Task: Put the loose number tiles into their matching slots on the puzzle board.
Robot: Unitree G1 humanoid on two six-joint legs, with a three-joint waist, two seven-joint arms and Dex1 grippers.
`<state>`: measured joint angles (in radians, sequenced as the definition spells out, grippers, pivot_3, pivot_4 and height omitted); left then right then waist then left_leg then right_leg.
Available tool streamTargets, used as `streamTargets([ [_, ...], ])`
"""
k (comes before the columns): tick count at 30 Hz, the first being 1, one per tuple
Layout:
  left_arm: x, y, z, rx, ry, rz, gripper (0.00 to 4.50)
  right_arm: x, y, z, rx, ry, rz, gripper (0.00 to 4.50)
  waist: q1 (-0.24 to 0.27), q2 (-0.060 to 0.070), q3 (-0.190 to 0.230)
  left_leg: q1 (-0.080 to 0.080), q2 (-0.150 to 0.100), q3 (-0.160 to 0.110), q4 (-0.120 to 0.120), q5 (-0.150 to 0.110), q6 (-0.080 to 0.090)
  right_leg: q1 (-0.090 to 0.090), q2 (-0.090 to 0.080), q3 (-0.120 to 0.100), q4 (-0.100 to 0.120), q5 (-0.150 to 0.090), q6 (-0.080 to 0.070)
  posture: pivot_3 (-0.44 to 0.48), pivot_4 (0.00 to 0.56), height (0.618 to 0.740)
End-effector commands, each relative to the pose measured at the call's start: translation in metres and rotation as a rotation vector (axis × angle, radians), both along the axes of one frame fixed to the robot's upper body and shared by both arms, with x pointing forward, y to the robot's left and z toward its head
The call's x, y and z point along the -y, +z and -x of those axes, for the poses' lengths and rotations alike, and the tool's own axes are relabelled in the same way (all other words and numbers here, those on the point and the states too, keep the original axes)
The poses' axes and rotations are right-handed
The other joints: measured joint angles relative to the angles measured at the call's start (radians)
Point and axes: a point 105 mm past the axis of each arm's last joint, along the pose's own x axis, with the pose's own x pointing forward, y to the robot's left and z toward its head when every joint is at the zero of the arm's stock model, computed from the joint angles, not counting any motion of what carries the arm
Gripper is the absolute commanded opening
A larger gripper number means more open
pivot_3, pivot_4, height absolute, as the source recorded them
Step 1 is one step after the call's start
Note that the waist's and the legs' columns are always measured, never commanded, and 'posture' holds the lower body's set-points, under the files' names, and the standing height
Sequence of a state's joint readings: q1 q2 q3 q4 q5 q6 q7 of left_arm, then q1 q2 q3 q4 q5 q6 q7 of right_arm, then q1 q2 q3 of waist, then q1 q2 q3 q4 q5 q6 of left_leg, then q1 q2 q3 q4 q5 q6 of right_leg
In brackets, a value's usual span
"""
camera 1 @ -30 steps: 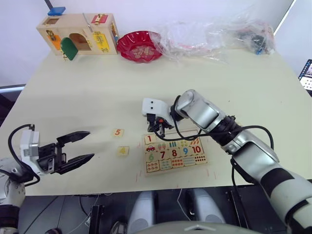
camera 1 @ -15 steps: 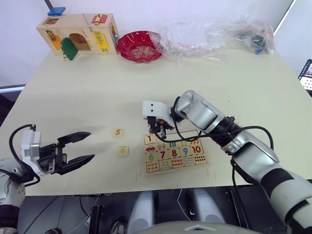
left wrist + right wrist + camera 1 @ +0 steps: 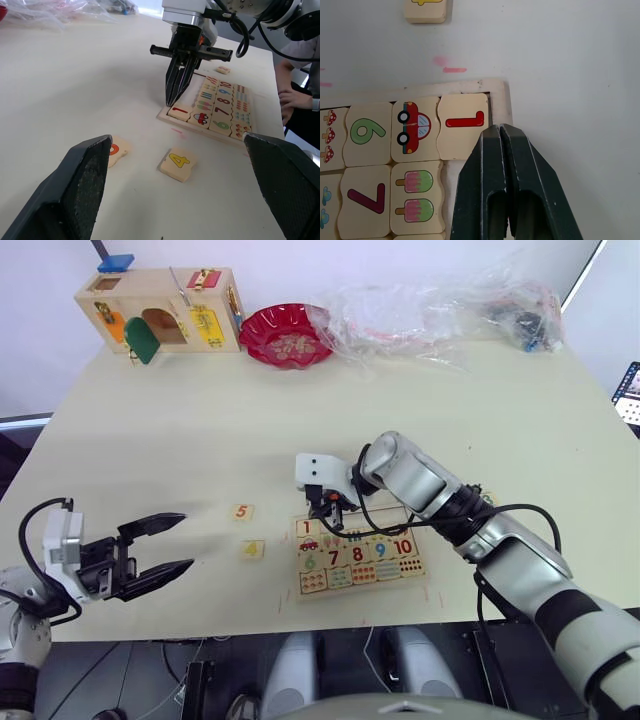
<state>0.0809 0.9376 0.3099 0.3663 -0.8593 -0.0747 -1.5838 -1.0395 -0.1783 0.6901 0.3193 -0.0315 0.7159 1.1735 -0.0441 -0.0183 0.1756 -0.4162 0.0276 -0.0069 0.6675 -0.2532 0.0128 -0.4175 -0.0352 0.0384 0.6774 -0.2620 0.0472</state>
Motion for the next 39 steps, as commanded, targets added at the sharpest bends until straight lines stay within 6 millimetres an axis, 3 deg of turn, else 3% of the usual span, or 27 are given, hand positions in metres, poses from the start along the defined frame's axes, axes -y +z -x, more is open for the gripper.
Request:
streamTargets([
  [1,0.0,0.007,0.003,0.03,-0.03,-0.013,4.5,-0.005,0.008,0.006,0.006,0.035,-0.028,0.04,0.0,0.0,0.0,0.0,0.0,0.0,0.0,0.0,0.0,0.0,0.0,0.0,0.0,0.0,0.0,0.0,0.15,0.74],
  [8,0.001,0.005,0.005,0.028,-0.031,-0.005,4.5,0.0,0.041,0.001,0.02,-0.021,-0.199,0.04,0.001,0.0,0.0,0.0,0.0,0.0,0.0,0.0,0.0,0.0,0.0,0.0,0.0,0.0,0.0,0.0,0.15,0.74],
  [14,0.006,0.005,-0.001,0.034,-0.043,0.011,4.5,0.039,0.078,0.022,0.156,-0.022,-0.518,0.04,0.012,-0.001,0.0,-0.001,-0.001,-0.001,0.0,0.0,0.0,0.001,-0.002,-0.002,-0.002,0.0,0.0,0.0,0.15,0.74],
  [17,0.007,0.006,-0.003,0.037,-0.048,0.014,4.5,0.074,0.097,0.037,0.193,-0.113,-0.708,0.04,-0.001,-0.001,0.0,0.001,0.0,0.001,0.001,0.0,0.0,0.001,0.0,0.001,0.0,0.0,0.0,0.0,0.15,0.74],
  [20,0.005,0.008,-0.005,0.033,-0.044,0.006,4.5,0.123,0.09,0.055,0.206,-0.249,-0.741,0.04,0.019,-0.001,0.0,0.0,0.001,-0.003,0.0,0.0,0.0,0.003,0.0,-0.004,-0.002,-0.001,0.0,0.0,0.15,0.74],
  [23,0.002,0.008,-0.005,0.022,-0.038,-0.009,4.5,0.177,0.062,0.08,0.211,-0.442,-0.722,0.04,0.039,-0.002,0.0,-0.002,-0.001,-0.003,0.0,0.0,0.0,0.005,-0.002,-0.005,-0.006,-0.002,0.001,0.0,0.15,0.74],
  [25,0.0,0.008,-0.004,0.016,-0.033,-0.014,4.5,0.192,0.054,0.092,0.2,-0.492,-0.714,0.04,0.033,-0.001,0.0,-0.002,-0.001,-0.003,-0.001,-0.001,0.001,0.006,-0.002,-0.005,-0.009,-0.002,0.002,0.0,0.15,0.74],
  [29,-0.003,0.007,-0.004,0.0,-0.026,-0.023,4.5,0.225,0.037,0.117,0.181,-0.641,-0.673,1.59,0.021,0.0,0.0,0.002,0.001,0.001,-0.001,-0.001,0.001,0.007,0.0,-0.001,-0.008,-0.002,0.002,0.0,0.15,0.74],
  [34,-0.005,0.002,-0.004,-0.019,-0.022,-0.032,4.5,0.262,0.026,0.139,0.185,-0.774,-0.62,4.25,0.022,-0.001,0.0,0.005,0.004,0.003,0.001,-0.001,0.001,0.008,0.003,0.001,-0.006,-0.002,0.001,0.0,0.15,0.74],
  [35,-0.006,0.0,-0.003,-0.027,-0.022,-0.042,4.5,0.272,0.024,0.145,0.189,-0.807,-0.606,4.48,0.022,-0.001,0.0,0.005,0.005,0.003,0.001,-0.001,0.001,0.008,0.003,0.001,-0.006,-0.002,0.001,0.0,0.15,0.74],
  [39,-0.01,-0.004,-0.001,-0.043,-0.012,-0.064,4.5,0.296,0.02,0.156,0.202,-0.867,-0.572,4.48,0.03,-0.001,0.0,0.004,0.005,0.004,0.001,-0.001,0.001,0.008,0.003,0.001,-0.007,-0.002,0.001,0.0,0.15,0.74],
])
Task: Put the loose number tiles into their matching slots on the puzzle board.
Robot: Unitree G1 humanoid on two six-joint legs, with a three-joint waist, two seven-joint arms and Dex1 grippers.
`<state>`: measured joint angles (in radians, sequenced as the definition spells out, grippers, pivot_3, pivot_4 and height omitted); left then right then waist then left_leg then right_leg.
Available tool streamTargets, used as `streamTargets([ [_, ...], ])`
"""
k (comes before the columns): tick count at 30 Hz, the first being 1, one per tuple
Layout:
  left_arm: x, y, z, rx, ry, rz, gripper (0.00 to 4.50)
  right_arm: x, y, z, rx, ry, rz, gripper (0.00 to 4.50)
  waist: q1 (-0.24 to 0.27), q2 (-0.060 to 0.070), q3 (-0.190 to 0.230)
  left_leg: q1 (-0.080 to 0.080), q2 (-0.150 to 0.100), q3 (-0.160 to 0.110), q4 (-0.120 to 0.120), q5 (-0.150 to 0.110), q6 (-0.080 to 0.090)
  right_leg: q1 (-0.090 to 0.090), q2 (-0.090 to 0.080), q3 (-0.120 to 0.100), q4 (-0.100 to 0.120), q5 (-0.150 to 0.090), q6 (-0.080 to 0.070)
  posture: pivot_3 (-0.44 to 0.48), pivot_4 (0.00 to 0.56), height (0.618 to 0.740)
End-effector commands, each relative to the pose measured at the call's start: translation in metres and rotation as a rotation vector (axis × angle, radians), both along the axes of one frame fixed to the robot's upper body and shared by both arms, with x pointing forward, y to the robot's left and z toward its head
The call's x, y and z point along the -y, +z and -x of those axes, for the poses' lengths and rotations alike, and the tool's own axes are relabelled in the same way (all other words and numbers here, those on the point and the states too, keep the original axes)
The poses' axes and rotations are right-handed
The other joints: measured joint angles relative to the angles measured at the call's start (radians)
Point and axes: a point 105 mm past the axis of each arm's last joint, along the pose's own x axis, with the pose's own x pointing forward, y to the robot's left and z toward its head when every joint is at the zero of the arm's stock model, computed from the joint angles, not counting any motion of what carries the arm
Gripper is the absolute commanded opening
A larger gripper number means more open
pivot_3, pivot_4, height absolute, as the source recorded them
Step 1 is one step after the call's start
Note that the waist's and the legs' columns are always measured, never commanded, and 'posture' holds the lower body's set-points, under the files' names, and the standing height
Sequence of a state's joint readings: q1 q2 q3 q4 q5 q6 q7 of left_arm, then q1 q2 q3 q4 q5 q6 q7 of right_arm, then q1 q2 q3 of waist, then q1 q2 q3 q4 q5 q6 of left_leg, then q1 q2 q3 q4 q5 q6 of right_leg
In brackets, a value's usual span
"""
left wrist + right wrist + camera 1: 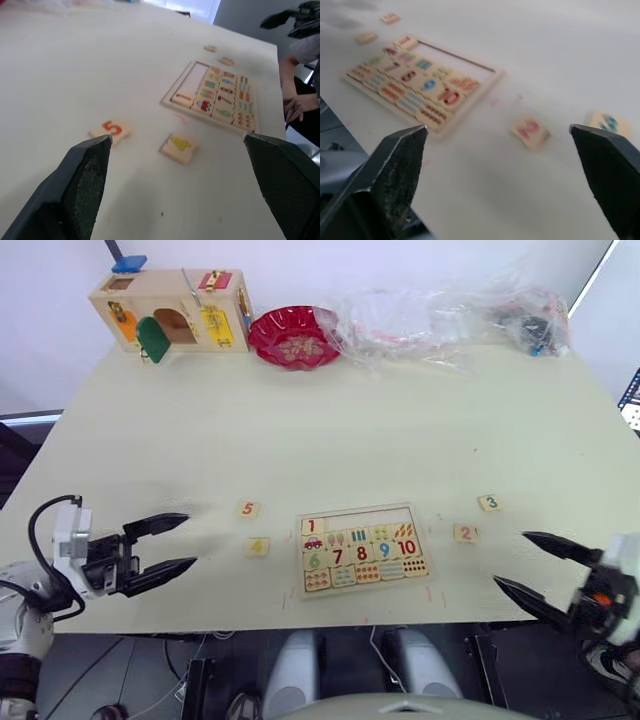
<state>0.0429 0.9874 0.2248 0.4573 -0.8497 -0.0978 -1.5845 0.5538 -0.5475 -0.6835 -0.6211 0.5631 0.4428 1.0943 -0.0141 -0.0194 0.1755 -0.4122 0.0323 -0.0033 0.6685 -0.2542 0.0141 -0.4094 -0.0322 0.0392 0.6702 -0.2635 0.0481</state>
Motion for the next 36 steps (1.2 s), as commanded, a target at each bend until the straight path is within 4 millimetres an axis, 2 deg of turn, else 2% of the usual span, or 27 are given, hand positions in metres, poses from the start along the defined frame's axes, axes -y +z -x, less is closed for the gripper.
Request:
streamTargets([
  [1,-0.005,0.006,0.003,0.021,-0.019,-0.023,4.5,0.013,0.01,0.005,0.048,-0.011,0.031,4.48,-0.001,0.0,0.0,0.0,0.0,0.0,0.0,0.0,0.0,0.0,0.0,0.001,0.0,0.0,0.0,0.0,0.15,0.74],
  [6,-0.008,0.002,0.006,0.012,-0.01,-0.032,4.5,0.028,0.012,0.005,0.053,-0.051,0.058,4.48,0.001,0.0,0.0,0.001,0.0,0.001,0.0,0.0,0.0,0.0,-0.001,0.002,0.0,0.0,-0.001,0.0,0.15,0.74],
  [11,-0.007,-0.001,0.008,0.013,-0.01,-0.018,4.5,0.035,0.016,-0.005,0.129,-0.083,0.117,4.48,0.001,0.0,0.0,0.0,0.0,0.001,0.0,0.0,0.0,0.0,0.0,0.001,0.0,0.0,0.0,0.0,0.15,0.74],
  [15,-0.002,0.001,0.008,0.024,-0.031,0.001,4.5,0.024,0.021,-0.021,0.151,-0.028,0.131,4.48,-0.001,0.0,0.0,0.001,0.0,0.002,0.0,0.0,0.0,0.0,0.0,0.002,0.0,0.0,0.0,0.0,0.15,0.74],
  [19,0.007,0.004,0.009,0.035,-0.073,0.017,4.5,0.002,0.023,-0.043,0.124,0.12,0.139,4.48,0.0,0.0,0.0,0.0,0.0,0.002,0.001,0.0,0.0,0.0,0.0,0.002,0.0,0.0,0.0,0.0,0.15,0.74],
  [25,0.018,0.008,0.009,0.086,-0.125,0.031,4.5,-0.01,0.015,-0.067,0.02,0.334,0.193,4.48,0.001,0.0,0.0,0.0,0.0,0.002,0.001,0.0,0.0,0.0,0.0,0.002,0.001,0.0,0.0,0.0,0.15,0.74],
  [36,0.034,0.006,0.012,0.132,-0.176,0.081,4.5,-0.016,-0.022,-0.104,-0.089,0.512,0.301,4.48,0.0,0.001,0.001,0.0,-0.001,0.003,0.002,0.0,0.0,0.0,0.001,0.002,0.002,0.001,0.0,0.0,0.15,0.74],
])
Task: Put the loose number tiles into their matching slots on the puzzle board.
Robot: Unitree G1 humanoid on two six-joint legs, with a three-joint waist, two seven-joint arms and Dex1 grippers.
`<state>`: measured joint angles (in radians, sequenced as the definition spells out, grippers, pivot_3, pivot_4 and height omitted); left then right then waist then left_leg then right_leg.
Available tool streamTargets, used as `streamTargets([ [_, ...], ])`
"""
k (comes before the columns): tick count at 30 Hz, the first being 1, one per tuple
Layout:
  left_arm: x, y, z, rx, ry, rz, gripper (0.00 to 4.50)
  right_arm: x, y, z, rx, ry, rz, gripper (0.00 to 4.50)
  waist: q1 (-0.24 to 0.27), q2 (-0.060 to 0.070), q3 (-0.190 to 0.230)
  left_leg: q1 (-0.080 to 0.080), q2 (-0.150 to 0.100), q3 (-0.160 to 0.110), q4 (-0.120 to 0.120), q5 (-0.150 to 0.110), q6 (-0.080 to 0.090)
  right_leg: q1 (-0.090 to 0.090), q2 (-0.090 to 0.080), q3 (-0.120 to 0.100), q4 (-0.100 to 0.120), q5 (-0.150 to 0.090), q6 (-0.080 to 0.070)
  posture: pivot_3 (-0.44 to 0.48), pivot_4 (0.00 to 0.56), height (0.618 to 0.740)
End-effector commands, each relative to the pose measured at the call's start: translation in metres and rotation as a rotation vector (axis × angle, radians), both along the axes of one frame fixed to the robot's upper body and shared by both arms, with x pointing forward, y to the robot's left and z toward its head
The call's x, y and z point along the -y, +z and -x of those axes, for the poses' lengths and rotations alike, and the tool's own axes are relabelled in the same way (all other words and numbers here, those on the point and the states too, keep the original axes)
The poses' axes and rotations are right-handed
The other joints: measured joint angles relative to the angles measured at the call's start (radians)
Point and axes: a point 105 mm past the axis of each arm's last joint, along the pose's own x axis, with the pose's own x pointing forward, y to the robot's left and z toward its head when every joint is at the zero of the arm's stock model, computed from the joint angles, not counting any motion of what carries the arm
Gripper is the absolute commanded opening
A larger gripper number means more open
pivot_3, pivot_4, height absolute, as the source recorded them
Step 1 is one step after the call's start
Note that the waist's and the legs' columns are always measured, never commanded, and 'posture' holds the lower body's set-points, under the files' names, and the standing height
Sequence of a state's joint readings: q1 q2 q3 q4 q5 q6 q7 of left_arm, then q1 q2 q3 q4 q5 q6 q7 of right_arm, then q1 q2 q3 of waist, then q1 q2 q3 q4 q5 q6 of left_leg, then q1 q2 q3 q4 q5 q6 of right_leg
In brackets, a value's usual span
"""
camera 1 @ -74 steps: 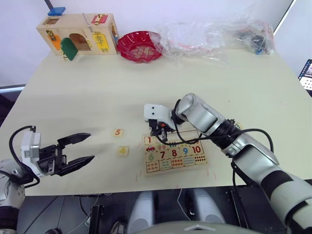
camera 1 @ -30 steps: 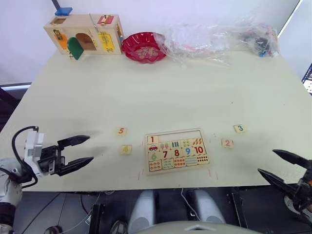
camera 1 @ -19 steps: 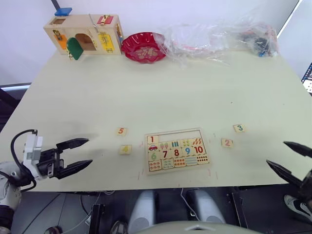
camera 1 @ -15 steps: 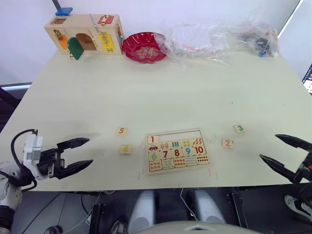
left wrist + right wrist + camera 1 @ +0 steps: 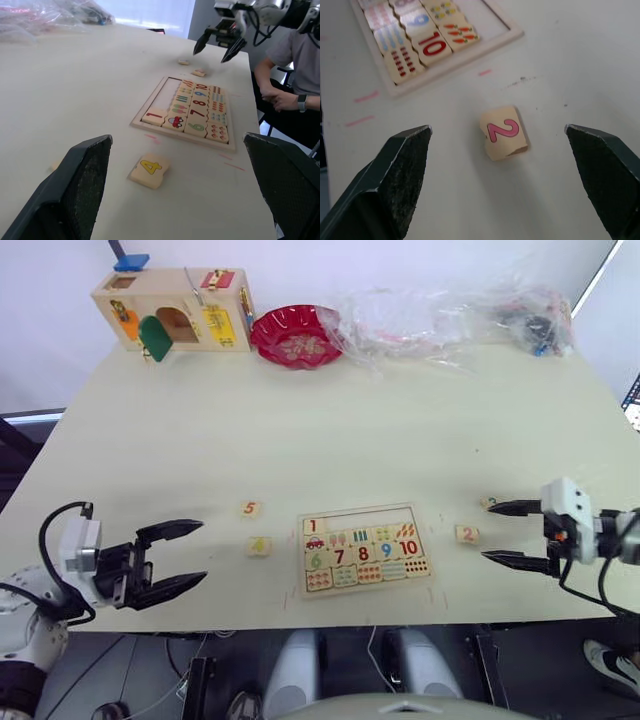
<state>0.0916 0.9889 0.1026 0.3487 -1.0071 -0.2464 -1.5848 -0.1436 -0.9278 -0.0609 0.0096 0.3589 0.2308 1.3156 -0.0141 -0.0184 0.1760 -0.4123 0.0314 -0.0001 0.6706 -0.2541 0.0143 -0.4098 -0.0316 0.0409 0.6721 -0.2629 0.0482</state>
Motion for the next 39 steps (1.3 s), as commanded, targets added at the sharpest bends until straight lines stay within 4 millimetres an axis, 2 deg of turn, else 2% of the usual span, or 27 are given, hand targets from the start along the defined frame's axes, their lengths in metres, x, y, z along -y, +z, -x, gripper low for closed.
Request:
streamTargets([
  [1,0.006,0.003,0.004,0.021,-0.047,0.012,4.5,-0.001,-0.004,-0.005,0.011,0.043,0.02,4.48,0.0,0.0,0.0,0.0,0.0,0.0,0.0,0.0,0.0,0.0,0.0,0.0,0.0,0.0,0.0,0.0,0.15,0.74],
  [5,0.006,0.003,0.004,0.018,-0.05,0.013,4.5,-0.003,-0.01,-0.009,-0.017,0.064,0.026,4.48,0.001,0.0,0.0,0.0,0.0,0.001,0.0,0.0,0.0,0.0,0.001,-0.001,0.001,0.0,0.0,0.0,0.15,0.74],
  [8,0.006,0.003,0.005,0.015,-0.05,0.013,4.5,-0.004,-0.013,-0.014,-0.013,0.062,0.048,3.66,0.001,0.0,0.0,0.0,0.0,0.001,0.001,0.0,0.0,0.0,0.0,0.0,0.002,0.0,0.0,0.0,0.15,0.74],
  [10,0.006,0.003,0.006,0.013,-0.05,0.014,4.5,-0.005,-0.015,-0.017,0.001,0.056,0.059,2.75,0.001,0.0,0.0,0.0,0.0,0.001,0.001,0.0,0.0,0.0,0.0,0.0,0.002,0.0,0.0,0.0,0.15,0.74],
  [29,0.006,0.004,0.005,0.009,-0.047,0.015,4.5,-0.012,-0.026,-0.018,0.001,0.061,0.053,2.75,-0.002,0.0,0.0,0.002,0.0,0.002,0.001,0.0,0.0,0.0,0.001,0.001,0.004,0.0,0.0,0.0,0.15,0.74],
  [32,0.006,0.005,0.005,0.009,-0.047,0.014,4.5,-0.012,-0.027,-0.017,-0.001,0.065,0.055,1.88,-0.002,0.0,0.0,0.002,0.0,0.002,0.001,0.0,0.0,0.0,0.001,0.001,0.004,0.0,0.0,0.0,0.15,0.74],
  [33,0.006,0.005,0.005,0.009,-0.047,0.013,4.5,-0.012,-0.029,-0.016,-0.002,0.072,0.06,1.44,-0.001,0.0,0.0,0.002,0.0,0.002,0.0,0.0,0.0,0.0,0.001,0.001,0.004,0.0,0.0,0.0,0.15,0.74],
  [35,0.006,0.005,0.005,0.007,-0.046,0.01,4.5,-0.012,-0.03,-0.014,0.002,0.081,0.071,0.93,0.0,-0.001,0.0,0.002,0.0,0.002,0.0,0.0,0.0,0.0,0.001,0.0,0.004,0.0,0.0,0.0,0.15,0.74],
  [39,0.006,0.006,0.005,0.008,-0.046,0.008,4.5,-0.012,-0.028,-0.01,0.026,0.102,0.078,0.93,0.0,-0.001,-0.001,0.002,0.0,0.002,0.0,0.0,0.0,0.0,0.001,0.0,0.005,0.0,0.0,0.0,0.15,0.74],
])
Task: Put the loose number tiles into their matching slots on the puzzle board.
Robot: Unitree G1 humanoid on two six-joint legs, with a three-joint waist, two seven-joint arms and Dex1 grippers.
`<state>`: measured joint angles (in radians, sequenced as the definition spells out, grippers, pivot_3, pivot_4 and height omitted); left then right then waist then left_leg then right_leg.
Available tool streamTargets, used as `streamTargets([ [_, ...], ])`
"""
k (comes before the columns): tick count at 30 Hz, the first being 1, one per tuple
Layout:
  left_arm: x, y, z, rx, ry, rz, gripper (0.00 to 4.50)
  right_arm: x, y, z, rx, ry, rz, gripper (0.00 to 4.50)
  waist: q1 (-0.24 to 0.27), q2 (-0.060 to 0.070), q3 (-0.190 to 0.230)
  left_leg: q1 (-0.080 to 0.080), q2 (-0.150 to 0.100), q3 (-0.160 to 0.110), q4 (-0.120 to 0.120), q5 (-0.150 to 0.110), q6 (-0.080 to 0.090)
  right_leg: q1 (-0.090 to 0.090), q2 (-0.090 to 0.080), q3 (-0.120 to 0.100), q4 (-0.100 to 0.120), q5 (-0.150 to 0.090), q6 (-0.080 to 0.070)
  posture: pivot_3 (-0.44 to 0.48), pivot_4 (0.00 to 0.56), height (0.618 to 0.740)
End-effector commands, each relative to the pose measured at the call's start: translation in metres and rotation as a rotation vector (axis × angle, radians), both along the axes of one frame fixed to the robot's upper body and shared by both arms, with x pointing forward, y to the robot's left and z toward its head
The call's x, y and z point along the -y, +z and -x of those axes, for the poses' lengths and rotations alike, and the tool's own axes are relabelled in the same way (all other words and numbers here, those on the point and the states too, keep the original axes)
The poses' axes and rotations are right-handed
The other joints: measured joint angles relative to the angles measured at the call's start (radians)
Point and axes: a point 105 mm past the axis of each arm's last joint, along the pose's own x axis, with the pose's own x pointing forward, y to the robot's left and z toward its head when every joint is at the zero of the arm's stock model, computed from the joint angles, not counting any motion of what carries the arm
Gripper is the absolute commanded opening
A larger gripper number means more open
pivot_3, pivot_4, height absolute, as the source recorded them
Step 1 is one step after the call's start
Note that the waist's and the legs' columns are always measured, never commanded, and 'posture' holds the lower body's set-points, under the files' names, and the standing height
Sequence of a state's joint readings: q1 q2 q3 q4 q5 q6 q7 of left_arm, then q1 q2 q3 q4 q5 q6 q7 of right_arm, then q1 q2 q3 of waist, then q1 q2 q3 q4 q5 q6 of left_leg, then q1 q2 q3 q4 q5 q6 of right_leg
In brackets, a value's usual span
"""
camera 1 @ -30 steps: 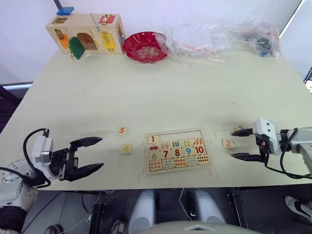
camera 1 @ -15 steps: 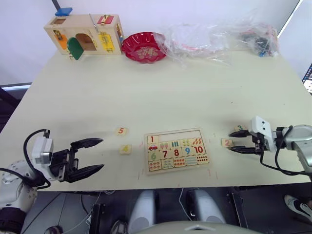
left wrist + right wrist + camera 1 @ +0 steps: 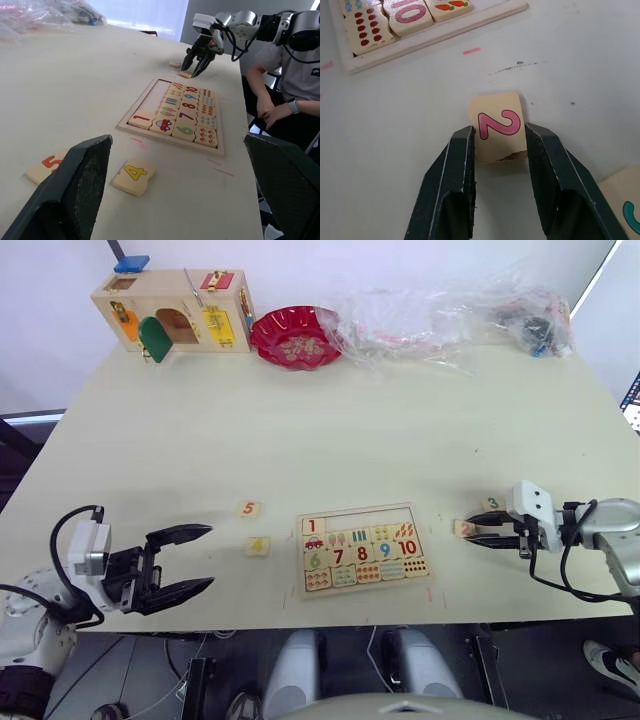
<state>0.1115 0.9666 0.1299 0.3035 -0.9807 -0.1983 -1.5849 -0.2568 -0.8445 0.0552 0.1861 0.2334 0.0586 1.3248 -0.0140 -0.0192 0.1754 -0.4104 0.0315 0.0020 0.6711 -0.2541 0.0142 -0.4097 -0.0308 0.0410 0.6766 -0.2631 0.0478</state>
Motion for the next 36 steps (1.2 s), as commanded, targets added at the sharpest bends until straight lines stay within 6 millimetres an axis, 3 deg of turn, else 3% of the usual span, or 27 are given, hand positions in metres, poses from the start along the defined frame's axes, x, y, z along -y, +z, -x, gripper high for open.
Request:
streamTargets([
  [1,0.0,0.009,0.001,0.036,-0.026,-0.002,4.5,-0.002,-0.002,0.007,0.002,0.031,0.022,0.93,0.0,0.0,0.0,0.0,0.0,0.0,0.0,0.0,0.0,0.0,0.0,0.0,0.0,0.0,0.0,0.0,0.15,0.74],
  [7,-0.004,0.01,0.001,0.04,-0.006,-0.005,4.5,-0.026,0.047,-0.002,0.155,0.04,0.033,0.93,-0.002,0.001,0.001,-0.001,0.0,-0.002,0.0,0.0,0.0,-0.002,0.0,0.002,0.002,0.0,0.0,0.0,0.15,0.74],
  [10,-0.007,0.011,0.0,0.045,0.011,-0.007,4.5,-0.052,0.071,0.002,0.169,0.093,0.109,0.93,-0.003,0.002,0.001,-0.001,0.0,-0.003,0.0,0.0,0.0,-0.003,0.0,0.002,0.002,0.0,0.0,0.0,0.15,0.74],
  [12,-0.008,0.011,-0.001,0.045,0.016,-0.008,4.5,-0.068,0.087,-0.006,0.2,0.069,0.174,0.93,-0.006,0.002,0.001,-0.001,0.001,-0.002,0.0,0.0,0.0,-0.004,0.0,0.002,0.002,0.0,0.0,0.0,0.15,0.74],
  [16,-0.008,0.013,-0.003,0.049,0.016,-0.008,4.5,-0.108,0.121,-0.017,0.228,0.099,0.179,0.93,-0.005,0.002,0.001,-0.003,0.001,-0.004,0.0,0.0,0.0,-0.006,0.0,0.001,0.001,0.0,-0.001,0.0,0.15,0.74],
  [19,-0.008,0.015,-0.005,0.055,0.018,-0.006,4.5,-0.135,0.136,-0.015,0.194,0.167,0.198,0.93,0.001,0.002,0.001,-0.005,0.0,-0.004,0.0,0.0,0.0,-0.007,-0.001,0.0,0.001,0.0,-0.001,0.0,0.15,0.74],
  [22,-0.008,0.013,-0.005,0.055,0.022,-0.009,4.5,-0.155,0.133,-0.02,0.265,0.231,0.293,0.93,0.001,0.002,0.001,-0.006,-0.001,-0.005,0.0,0.0,0.0,-0.007,-0.003,-0.001,0.001,0.0,0.0,0.0,0.15,0.74],
  [27,-0.009,0.015,-0.005,0.07,0.033,-0.004,4.5,-0.178,0.098,-0.026,0.101,0.319,0.466,0.93,-0.015,0.001,0.001,-0.004,-0.001,-0.004,0.0,0.0,0.0,-0.007,-0.003,0.0,0.002,0.0,0.0,0.0,0.15,0.74],
  [36,-0.013,0.014,0.001,0.074,0.058,-0.012,4.5,-0.215,0.082,-0.027,0.14,0.392,0.551,0.93,-0.027,0.002,0.001,-0.005,-0.001,-0.006,-0.001,0.0,0.0,-0.007,-0.003,-0.002,0.002,0.0,-0.001,0.0,0.15,0.74],
])
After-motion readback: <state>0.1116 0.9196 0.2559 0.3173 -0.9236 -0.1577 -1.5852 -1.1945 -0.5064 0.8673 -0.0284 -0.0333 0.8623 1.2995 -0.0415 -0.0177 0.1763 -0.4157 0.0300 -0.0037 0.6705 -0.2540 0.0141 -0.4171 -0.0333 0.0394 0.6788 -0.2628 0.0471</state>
